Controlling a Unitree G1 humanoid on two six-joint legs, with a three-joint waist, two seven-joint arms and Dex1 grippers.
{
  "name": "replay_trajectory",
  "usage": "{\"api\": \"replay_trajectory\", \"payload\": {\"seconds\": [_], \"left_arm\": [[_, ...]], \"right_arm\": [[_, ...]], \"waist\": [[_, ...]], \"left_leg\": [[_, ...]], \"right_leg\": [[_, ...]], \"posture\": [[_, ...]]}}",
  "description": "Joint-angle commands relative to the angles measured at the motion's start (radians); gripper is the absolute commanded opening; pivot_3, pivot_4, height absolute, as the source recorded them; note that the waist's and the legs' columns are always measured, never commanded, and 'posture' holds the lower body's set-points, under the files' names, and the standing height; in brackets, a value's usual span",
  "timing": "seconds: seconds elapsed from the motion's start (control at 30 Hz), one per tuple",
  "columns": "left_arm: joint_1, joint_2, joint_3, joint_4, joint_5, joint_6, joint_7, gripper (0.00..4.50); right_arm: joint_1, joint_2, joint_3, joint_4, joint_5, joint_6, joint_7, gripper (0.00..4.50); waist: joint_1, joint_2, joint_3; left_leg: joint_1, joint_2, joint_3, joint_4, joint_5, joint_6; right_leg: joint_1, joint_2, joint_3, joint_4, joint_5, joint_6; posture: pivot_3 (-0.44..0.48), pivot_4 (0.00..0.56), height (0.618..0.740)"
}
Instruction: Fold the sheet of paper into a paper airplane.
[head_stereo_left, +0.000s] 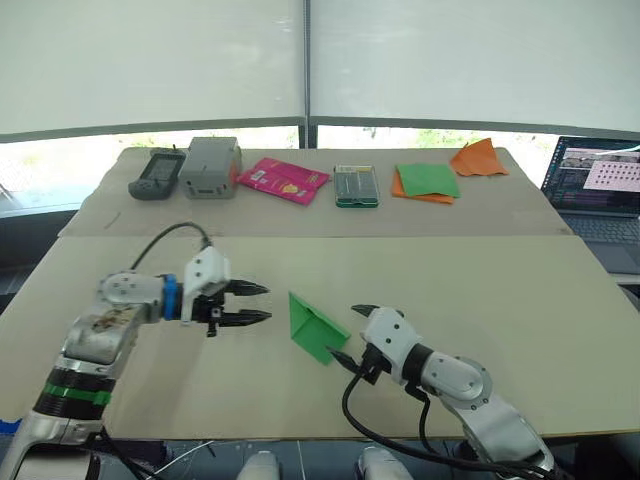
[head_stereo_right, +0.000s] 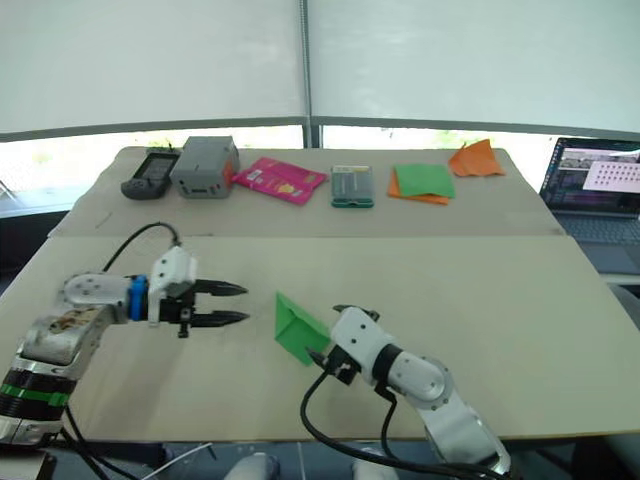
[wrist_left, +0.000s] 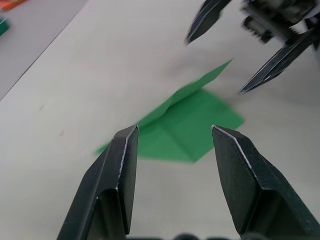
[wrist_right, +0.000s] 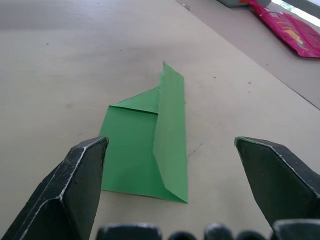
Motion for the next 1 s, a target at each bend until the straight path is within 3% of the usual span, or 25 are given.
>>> {"api": "replay_trajectory", "payload": {"seconds": [0.03,0.17,0.27,0.5,0.63,0.83,1.0], "left_arm": [[0.013,-0.013,0.03,-0.005,-0.021,-0.01,0.021,2.46],[0.04,-0.033,0.018,-0.043,-0.02,-0.006,0.039,2.46],[0.056,-0.043,0.017,-0.061,-0.022,0.0,0.051,2.49],[0.063,-0.048,0.025,-0.076,-0.025,0.011,0.065,2.49],[0.058,-0.048,0.027,-0.068,-0.023,0.009,0.072,2.49],[0.035,-0.056,0.017,-0.046,-0.018,0.01,0.077,2.49],[0.032,-0.056,0.021,-0.046,-0.031,0.023,0.068,2.49]], "right_arm": [[-0.023,0.036,-0.004,0.001,-0.002,0.012,-0.021,4.5],[-0.043,0.062,-0.001,0.034,-0.01,0.019,-0.03,4.5],[-0.057,0.087,-0.006,0.061,-0.008,0.021,-0.042,3.71],[-0.043,0.074,0.006,0.077,-0.015,-0.001,-0.027,1.21],[-0.068,0.028,0.039,0.1,-0.046,-0.088,0.019,0.02],[-0.177,-0.098,0.14,0.235,-0.176,-0.363,0.131,0.02],[-0.284,-0.134,0.171,0.361,-0.263,-0.568,0.152,0.02]], "waist": [[0.003,-0.001,0.0],[0.007,-0.002,0.0],[0.004,-0.002,0.0],[0.003,-0.001,0.0],[0.002,-0.001,0.0],[0.002,-0.001,0.0],[0.001,-0.001,0.0]], "left_leg": [[0.0,0.0,0.0,0.0,0.0,0.0],[-0.001,0.0,0.0,0.001,0.0,0.0],[-0.001,0.0,0.0,0.0,0.0,0.0],[-0.001,0.0,0.0,0.0,0.0,0.0],[0.0,0.0,0.0,0.0,0.0,0.0],[0.0,0.0,0.0,0.0,0.0,0.0],[-0.001,0.0,0.001,0.001,0.0,0.0]], "right_leg": [[0.0,0.0,0.0,0.0,0.0,0.0],[0.0,0.0,0.0,0.0,0.0,0.0],[0.0,0.0,0.0,0.0,0.0,0.0],[0.0,0.0,0.0,0.001,0.0,0.0],[0.0,0.0,0.0,0.001,0.0,0.0],[0.001,0.0,0.0,0.001,0.0,0.0],[0.001,0.0,0.0,0.001,0.001,0.0]], "posture": [[0.0,0.15,0.74],[0.0,0.15,0.74],[0.0,0.15,0.74],[0.0,0.15,0.74],[0.0,0.15,0.74],[0.0,0.15,0.74],[0.0,0.15,0.74]]}}
